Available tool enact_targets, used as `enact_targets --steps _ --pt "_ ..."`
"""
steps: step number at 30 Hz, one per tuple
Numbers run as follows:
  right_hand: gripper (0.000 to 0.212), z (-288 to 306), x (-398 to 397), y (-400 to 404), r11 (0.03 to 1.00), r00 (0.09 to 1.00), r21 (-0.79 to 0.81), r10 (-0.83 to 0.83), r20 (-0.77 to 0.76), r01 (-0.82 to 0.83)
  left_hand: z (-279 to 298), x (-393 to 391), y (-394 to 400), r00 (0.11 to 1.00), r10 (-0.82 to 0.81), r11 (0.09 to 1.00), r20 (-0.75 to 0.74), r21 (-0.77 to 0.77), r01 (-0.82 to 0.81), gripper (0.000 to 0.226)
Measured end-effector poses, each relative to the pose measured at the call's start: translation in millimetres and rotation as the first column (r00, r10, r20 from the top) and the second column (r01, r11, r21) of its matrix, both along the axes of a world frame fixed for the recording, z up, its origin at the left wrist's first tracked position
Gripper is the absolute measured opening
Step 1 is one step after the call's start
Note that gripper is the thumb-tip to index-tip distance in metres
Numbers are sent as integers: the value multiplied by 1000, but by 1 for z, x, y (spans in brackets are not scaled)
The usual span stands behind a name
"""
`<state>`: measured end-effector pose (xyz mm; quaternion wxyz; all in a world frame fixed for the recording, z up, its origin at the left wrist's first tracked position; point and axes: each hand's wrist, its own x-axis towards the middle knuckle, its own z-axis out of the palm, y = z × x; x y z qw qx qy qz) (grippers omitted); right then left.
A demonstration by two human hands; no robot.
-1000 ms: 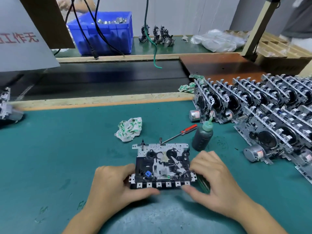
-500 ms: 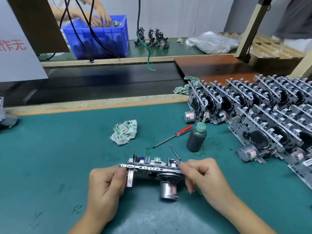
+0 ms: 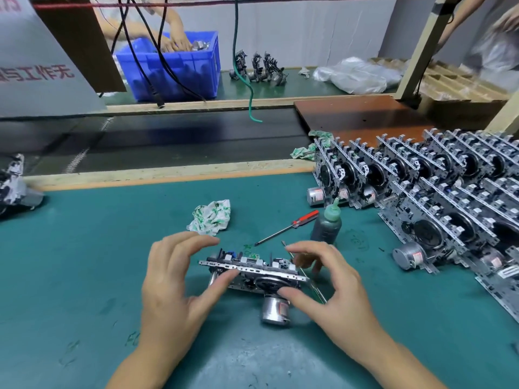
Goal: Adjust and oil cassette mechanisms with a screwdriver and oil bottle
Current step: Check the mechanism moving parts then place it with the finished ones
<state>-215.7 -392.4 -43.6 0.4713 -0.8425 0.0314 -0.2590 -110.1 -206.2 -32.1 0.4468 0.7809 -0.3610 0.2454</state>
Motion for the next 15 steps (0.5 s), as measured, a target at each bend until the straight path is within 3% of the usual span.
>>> enact_targets --steps 4,10,15 --pt "22 0 2 0 990 989 -137 -15 146 35 4 2 -3 996 -63 994 69 99 56 23" --pt "39 0 1 -1 982 983 -176 -42 178 74 12 5 -9 984 -129 985 123 131 113 20" --pt "33 -2 3 -1 938 977 -335 -16 211 88 19 4 -24 966 -197 973 166 156 172 17"
